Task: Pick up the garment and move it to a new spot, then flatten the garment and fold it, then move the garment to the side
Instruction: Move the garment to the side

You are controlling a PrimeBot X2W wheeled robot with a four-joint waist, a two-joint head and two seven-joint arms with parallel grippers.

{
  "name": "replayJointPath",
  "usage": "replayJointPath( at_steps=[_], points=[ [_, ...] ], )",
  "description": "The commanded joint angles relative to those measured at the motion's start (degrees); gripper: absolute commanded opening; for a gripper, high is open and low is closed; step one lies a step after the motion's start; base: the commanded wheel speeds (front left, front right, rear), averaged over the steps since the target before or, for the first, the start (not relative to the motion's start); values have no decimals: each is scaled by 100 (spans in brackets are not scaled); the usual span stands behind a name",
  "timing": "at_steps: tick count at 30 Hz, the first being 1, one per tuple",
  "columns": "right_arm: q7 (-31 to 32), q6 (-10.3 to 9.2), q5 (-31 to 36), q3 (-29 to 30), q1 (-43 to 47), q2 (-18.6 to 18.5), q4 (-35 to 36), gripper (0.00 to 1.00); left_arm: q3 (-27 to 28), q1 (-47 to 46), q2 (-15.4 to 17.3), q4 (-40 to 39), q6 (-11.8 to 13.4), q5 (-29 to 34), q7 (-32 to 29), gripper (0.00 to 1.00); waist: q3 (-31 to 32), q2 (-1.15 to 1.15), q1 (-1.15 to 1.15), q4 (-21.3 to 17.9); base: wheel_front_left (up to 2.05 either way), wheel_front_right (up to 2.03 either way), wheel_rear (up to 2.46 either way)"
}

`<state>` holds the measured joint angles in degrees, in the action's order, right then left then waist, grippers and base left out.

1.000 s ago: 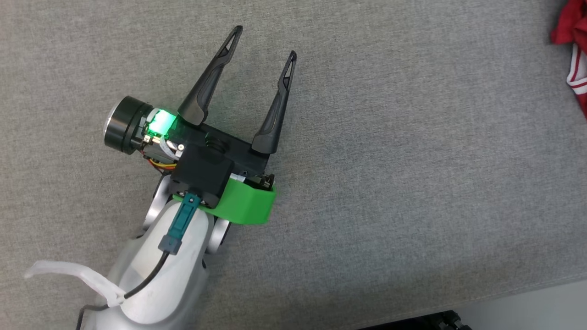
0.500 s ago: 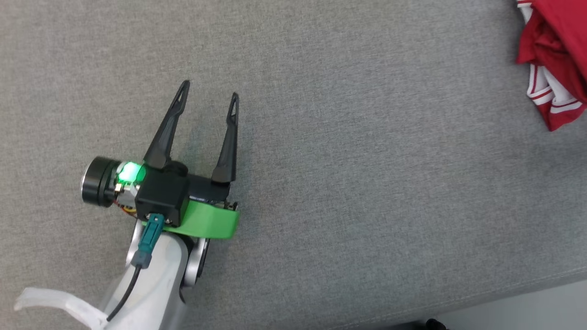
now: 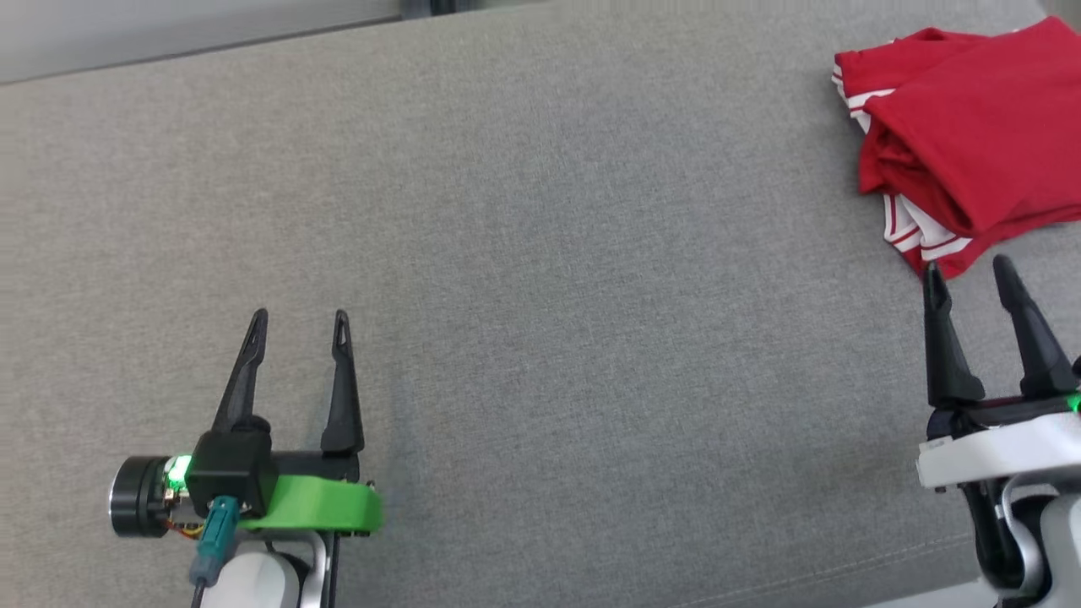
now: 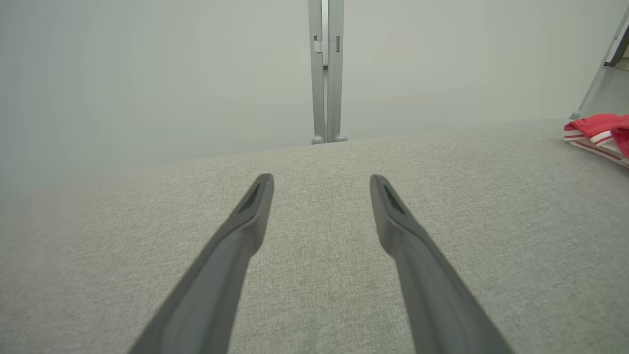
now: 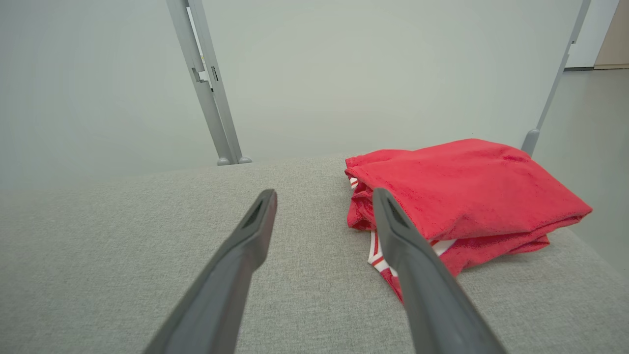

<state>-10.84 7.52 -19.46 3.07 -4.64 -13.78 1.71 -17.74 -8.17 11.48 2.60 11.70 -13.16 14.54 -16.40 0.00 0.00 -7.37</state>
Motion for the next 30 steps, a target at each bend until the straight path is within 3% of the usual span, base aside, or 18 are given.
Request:
replayJointPath(
  at_steps=[1, 10, 30],
  points=[
    [66, -6, 54, 11, 195, 127, 139, 100, 65, 192, 57, 5, 44, -49, 14, 100, 571, 0, 0, 378, 0, 0, 0],
    [510, -3, 362, 50, 907, 643, 767, 100, 312, 750, 291, -35, -106, -383, 36, 100, 1107, 0, 0, 742, 0, 0, 0],
    [946, -3, 504, -91, 1654, 697, 1135, 100, 491, 1313, 447, 357, -376, -862, 61, 100, 1737, 0, 0, 725, 0, 0, 0]
  ],
)
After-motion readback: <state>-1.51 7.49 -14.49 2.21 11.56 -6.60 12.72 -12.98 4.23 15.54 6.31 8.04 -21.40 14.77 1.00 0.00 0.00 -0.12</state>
